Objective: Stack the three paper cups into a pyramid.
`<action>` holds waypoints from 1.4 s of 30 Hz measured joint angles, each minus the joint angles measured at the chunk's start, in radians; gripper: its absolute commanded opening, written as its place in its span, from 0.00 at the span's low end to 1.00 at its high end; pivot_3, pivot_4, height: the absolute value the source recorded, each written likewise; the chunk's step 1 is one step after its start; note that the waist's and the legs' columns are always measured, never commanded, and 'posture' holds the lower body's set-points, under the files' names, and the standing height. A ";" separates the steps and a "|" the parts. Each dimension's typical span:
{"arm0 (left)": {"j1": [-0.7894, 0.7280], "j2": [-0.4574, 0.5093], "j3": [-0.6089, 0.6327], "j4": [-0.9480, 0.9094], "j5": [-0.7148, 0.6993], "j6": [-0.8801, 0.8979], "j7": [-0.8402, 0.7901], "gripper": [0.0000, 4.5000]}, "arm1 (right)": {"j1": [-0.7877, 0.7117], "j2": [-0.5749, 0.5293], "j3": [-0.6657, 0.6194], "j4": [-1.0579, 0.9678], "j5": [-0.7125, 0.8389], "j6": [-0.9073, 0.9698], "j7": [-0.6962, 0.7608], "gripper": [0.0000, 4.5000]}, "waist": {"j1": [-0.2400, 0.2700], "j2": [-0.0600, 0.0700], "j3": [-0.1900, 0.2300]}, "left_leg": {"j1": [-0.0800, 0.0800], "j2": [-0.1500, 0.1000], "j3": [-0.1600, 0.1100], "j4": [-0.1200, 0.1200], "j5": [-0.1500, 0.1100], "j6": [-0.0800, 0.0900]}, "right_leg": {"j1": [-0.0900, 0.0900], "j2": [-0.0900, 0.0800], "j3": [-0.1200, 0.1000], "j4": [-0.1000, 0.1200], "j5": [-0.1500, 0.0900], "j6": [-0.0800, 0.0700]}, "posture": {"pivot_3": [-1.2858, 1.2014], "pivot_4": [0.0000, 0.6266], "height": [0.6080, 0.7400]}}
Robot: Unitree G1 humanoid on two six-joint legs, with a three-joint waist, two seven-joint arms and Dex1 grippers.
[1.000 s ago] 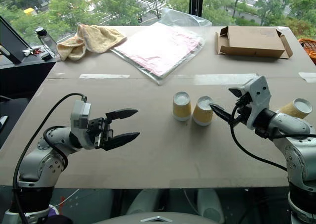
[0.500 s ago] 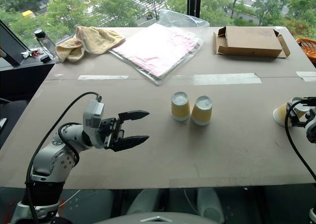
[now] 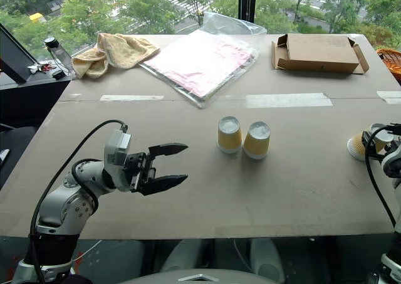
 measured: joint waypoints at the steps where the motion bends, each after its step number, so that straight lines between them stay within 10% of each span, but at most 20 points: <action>1: 0.000 0.000 0.000 0.000 0.000 0.000 0.001 1.00 | -0.003 -0.001 0.009 0.009 0.000 -0.007 -0.001 0.82 | 0.000 0.000 0.000 | 0.000 0.000 0.000 0.000 0.000 0.000 | 0.000 0.000 0.000 0.000 0.000 0.000 | 0.52 0.24 1.00; 5: 0.002 0.000 0.000 -0.005 0.000 0.000 0.003 1.00 | -0.004 -0.004 0.018 0.018 0.001 -0.019 0.000 0.47 | 0.001 0.000 0.000 | 0.000 0.000 0.000 0.000 0.000 0.000 | 0.000 0.000 0.000 0.000 0.000 0.000 | 0.52 0.24 1.00; 15: 0.020 -0.016 0.037 -0.002 -0.002 -0.001 0.048 1.00 | -0.002 -0.045 0.098 -0.208 0.206 -0.022 0.208 0.46 | -0.015 0.002 0.001 | 0.001 0.003 0.000 0.000 0.000 0.001 | 0.000 0.000 0.001 0.000 0.000 0.000 | 0.52 0.24 1.00; 24: 0.057 -0.039 0.112 0.003 0.004 -0.043 0.113 1.00 | -0.301 -0.106 0.357 -0.396 0.467 0.180 0.231 0.46 | -0.016 0.001 0.001 | -0.001 0.001 -0.002 0.000 0.000 0.000 | 0.000 -0.005 -0.002 -0.003 0.000 0.000 | 0.52 0.24 1.00; 42: 0.103 -0.006 0.188 0.043 -0.057 -0.031 0.031 1.00 | -0.464 -0.167 0.608 -0.361 0.439 0.296 0.212 0.46 | 0.002 0.001 0.001 | -0.004 0.000 -0.006 0.000 0.002 -0.003 | 0.000 -0.006 -0.006 -0.006 0.000 0.000 | 0.52 0.24 1.00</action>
